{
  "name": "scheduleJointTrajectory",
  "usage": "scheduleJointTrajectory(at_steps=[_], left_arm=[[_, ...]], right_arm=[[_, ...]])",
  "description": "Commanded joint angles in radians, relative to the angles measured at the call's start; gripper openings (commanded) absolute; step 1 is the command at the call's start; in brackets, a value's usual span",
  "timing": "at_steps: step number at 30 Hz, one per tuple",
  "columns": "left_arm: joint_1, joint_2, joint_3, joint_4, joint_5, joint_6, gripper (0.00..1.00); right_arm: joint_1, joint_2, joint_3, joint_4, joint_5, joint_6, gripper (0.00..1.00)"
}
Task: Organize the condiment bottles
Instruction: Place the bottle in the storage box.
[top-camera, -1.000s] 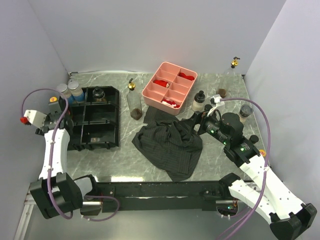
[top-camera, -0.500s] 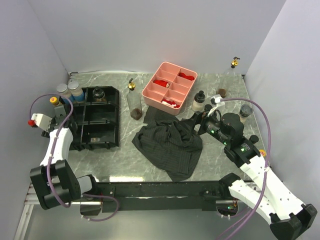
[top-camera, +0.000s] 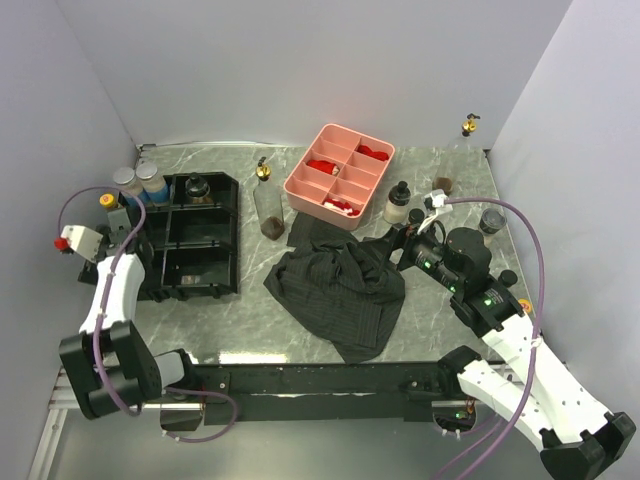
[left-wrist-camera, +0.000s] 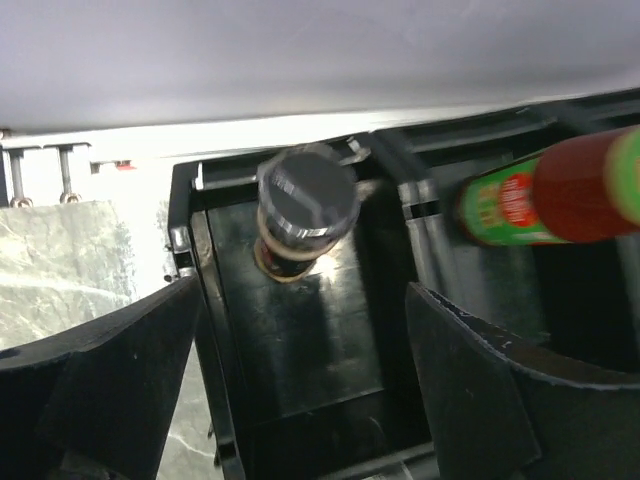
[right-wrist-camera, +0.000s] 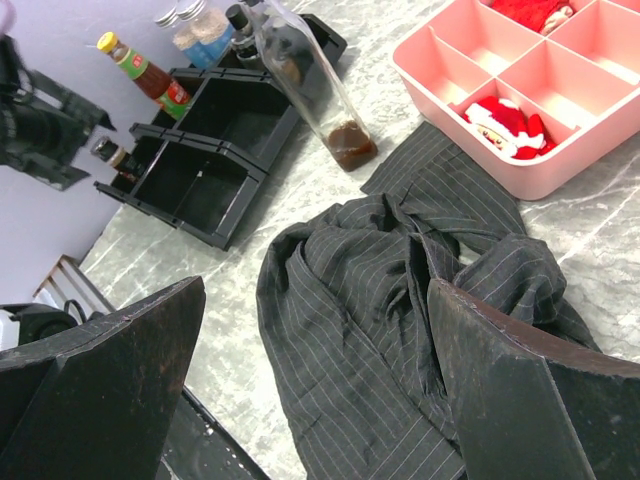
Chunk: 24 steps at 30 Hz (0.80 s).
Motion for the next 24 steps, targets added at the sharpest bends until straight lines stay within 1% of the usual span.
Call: scheduleJointTrajectory(at_steps=[1, 4, 5, 6, 8, 9, 10, 11, 12, 14, 15, 17, 18, 19, 20, 21, 22, 23, 24], left_arm=[[-0.004, -0.111, 0.084, -0.049, -0.022, 0.064, 0.90], [-0.004, -0.185, 0.109, -0.042, 0.002, 0.118, 0.94], [-0.004, -0.222, 0.115, -0.027, 0.034, 0.161, 0.97], [-0.004, -0.240, 0.116, -0.019, 0.059, 0.178, 0.99], [-0.004, -0.292, 0.126, -0.013, 0.093, 0.204, 0.99], [-0.004, -0.306, 0.133, -0.014, 0.166, 0.215, 0.99], [-0.004, -0.321, 0.136, 0.000, 0.221, 0.285, 0.99], [-0.005, -0.349, 0.138, 0.018, 0.296, 0.323, 0.99], [-0.004, -0.363, 0.136, 0.056, 0.431, 0.356, 0.99], [-0.004, -0.398, 0.129, 0.082, 0.559, 0.414, 0.99], [-0.005, -0.410, 0.126, 0.110, 0.676, 0.430, 0.99], [-0.011, -0.437, 0.110, 0.127, 0.767, 0.469, 0.99], [-0.017, -0.441, 0.109, 0.142, 0.827, 0.489, 0.99], [-0.026, -0.443, 0.109, 0.144, 0.913, 0.531, 0.97], [-0.057, -0.446, 0.109, 0.147, 0.958, 0.549, 0.97], [-0.077, -0.446, 0.110, 0.148, 0.992, 0.571, 0.96], [-0.100, -0.449, 0.110, 0.150, 1.031, 0.595, 0.96], [-0.150, -0.457, 0.101, 0.156, 1.053, 0.606, 0.96], [-0.175, -0.463, 0.094, 0.165, 1.074, 0.617, 0.96]], right_arm=[[0.005, -0.012, 0.000, 0.012, -0.003, -0.010, 1.00], [0.005, -0.003, 0.013, -0.002, -0.006, -0.006, 1.00], [0.004, 0.002, 0.017, -0.005, -0.009, -0.003, 1.00], [0.005, 0.003, 0.020, -0.007, -0.008, 0.002, 1.00], [0.005, 0.006, 0.025, -0.011, -0.006, 0.008, 1.00], [0.004, 0.008, 0.028, -0.016, -0.003, 0.017, 1.00], [0.005, 0.012, 0.029, -0.021, 0.000, 0.020, 1.00], [0.004, 0.017, 0.042, -0.039, 0.001, 0.023, 1.00], [0.005, 0.020, 0.048, -0.048, 0.007, 0.026, 1.00], [0.005, 0.029, 0.060, -0.070, 0.015, 0.028, 1.00], [0.005, 0.034, 0.063, -0.073, 0.032, 0.034, 1.00], [0.004, 0.038, 0.060, -0.077, 0.067, 0.039, 1.00], [0.005, 0.049, 0.059, -0.079, 0.095, 0.040, 1.00], [0.004, 0.057, 0.059, -0.084, 0.148, 0.042, 1.00], [0.004, 0.068, 0.062, -0.099, 0.190, 0.037, 1.00], [0.004, 0.092, 0.066, -0.107, 0.228, 0.014, 1.00], [0.005, 0.106, 0.072, -0.113, 0.329, 0.005, 1.00], [0.005, 0.120, 0.072, -0.108, 0.378, 0.002, 1.00], [0.002, 0.152, 0.077, -0.105, 0.432, -0.004, 1.00]])
